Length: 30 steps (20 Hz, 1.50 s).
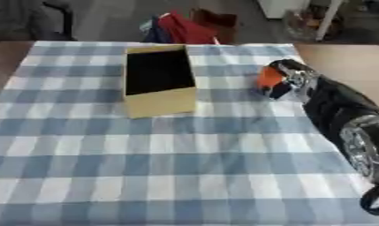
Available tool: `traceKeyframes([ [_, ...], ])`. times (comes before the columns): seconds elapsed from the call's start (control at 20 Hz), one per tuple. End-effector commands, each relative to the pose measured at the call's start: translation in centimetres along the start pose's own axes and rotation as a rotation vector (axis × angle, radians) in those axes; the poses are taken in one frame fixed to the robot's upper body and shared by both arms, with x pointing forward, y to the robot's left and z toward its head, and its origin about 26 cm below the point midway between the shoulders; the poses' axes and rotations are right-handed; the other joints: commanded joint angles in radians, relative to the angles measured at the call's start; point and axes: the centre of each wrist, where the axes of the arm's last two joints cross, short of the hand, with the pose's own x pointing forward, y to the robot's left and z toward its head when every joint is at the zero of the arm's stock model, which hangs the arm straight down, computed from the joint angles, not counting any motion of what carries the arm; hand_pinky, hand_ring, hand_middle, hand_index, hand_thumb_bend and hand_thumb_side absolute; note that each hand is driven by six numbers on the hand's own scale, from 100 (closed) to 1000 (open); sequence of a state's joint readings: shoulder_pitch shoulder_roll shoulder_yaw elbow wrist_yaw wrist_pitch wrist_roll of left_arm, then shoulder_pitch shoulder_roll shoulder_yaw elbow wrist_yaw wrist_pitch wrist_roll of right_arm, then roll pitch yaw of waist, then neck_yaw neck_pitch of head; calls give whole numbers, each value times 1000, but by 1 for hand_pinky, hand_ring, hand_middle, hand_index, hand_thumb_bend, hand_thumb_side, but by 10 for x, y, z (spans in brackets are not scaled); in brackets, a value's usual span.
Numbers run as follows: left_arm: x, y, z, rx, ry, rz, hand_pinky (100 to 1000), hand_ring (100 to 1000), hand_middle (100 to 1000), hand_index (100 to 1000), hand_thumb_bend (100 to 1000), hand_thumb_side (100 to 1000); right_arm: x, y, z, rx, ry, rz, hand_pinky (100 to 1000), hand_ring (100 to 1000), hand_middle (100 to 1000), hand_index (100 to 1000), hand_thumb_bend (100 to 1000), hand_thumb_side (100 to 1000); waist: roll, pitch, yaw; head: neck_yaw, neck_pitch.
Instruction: Pick up objects on the table and place them in the box.
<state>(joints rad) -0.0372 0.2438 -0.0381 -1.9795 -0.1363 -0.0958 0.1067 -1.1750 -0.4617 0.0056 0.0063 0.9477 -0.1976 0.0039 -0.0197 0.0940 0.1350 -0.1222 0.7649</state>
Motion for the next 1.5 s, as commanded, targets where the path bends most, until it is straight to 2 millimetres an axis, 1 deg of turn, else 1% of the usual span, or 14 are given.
traceKeyframes([
  [0.05, 7, 1, -5, -1, -32, -1, 837, 661, 635, 750, 100, 588, -2, -17, 1, -58, 0, -1, 795, 806, 635, 745, 100, 100, 2, -12, -3, -1, 5],
  [0.1, 6, 1, -5, -1, -31, -1, 837, 661, 636, 750, 100, 588, -2, -18, 1, -67, -2, 1, 792, 798, 610, 727, 100, 100, 2, -14, -4, -1, 5],
  [0.25, 6, 2, -4, -1, -31, -2, 837, 661, 636, 750, 100, 587, 2, -23, 0, -91, -20, 11, 790, 795, 597, 717, 100, 100, 1, -17, -8, 0, 5],
  [0.4, 6, 2, -4, -2, -28, -2, 837, 661, 637, 750, 100, 587, 15, -35, -3, -109, -63, 35, 790, 797, 599, 717, 100, 100, 0, -22, -12, -2, 5],
  [0.5, 6, 2, -4, -3, -27, -2, 837, 661, 637, 750, 100, 587, 30, -46, -6, -117, -103, 58, 790, 798, 601, 718, 100, 100, -1, -24, -14, -7, 5],
  [0.7, 5, 2, -4, -7, -26, 0, 837, 661, 638, 750, 100, 587, 68, -72, -8, -123, -195, 115, 791, 802, 607, 721, 100, 112, -1, -29, -15, -19, 5],
  [0.85, 5, 2, -4, -7, -25, 1, 837, 661, 638, 750, 100, 587, 81, -88, -5, -121, -214, 134, 791, 802, 607, 721, 100, 112, 1, -29, -15, -21, 5],
  [0.9, 5, 2, -4, -7, -26, 1, 837, 661, 638, 750, 100, 586, 87, -91, -5, -119, -224, 140, 791, 805, 614, 724, 100, 129, 1, -29, -14, -23, 5],
  [0.95, 5, 1, -4, -12, -27, 4, 837, 661, 639, 750, 100, 586, 109, -94, -5, -114, -294, 173, 791, 807, 617, 726, 100, 134, 2, -30, -7, -33, 5],
  [1.0, 5, 1, -4, -14, -27, 6, 837, 661, 639, 750, 100, 587, 124, -96, -4, -108, -343, 201, 791, 808, 621, 727, 100, 139, 2, -30, -4, -37, 5],
  [1.1, 5, 0, -4, -18, -27, 9, 838, 661, 639, 750, 100, 588, 150, -98, -2, -97, -433, 252, 791, 810, 626, 730, 100, 145, 3, -29, 3, -45, 5],
  [1.25, 5, -1, -5, -23, -29, 13, 838, 661, 639, 750, 100, 588, 175, -97, 0, -79, -534, 305, 792, 812, 640, 736, 100, 155, 2, -27, 10, -52, 5],
  [1.5, 6, -2, -6, -27, -34, 18, 838, 661, 640, 750, 100, 588, 199, -82, 0, -36, -628, 348, 792, 815, 670, 756, 100, 161, 1, -25, 23, -60, 5],
])
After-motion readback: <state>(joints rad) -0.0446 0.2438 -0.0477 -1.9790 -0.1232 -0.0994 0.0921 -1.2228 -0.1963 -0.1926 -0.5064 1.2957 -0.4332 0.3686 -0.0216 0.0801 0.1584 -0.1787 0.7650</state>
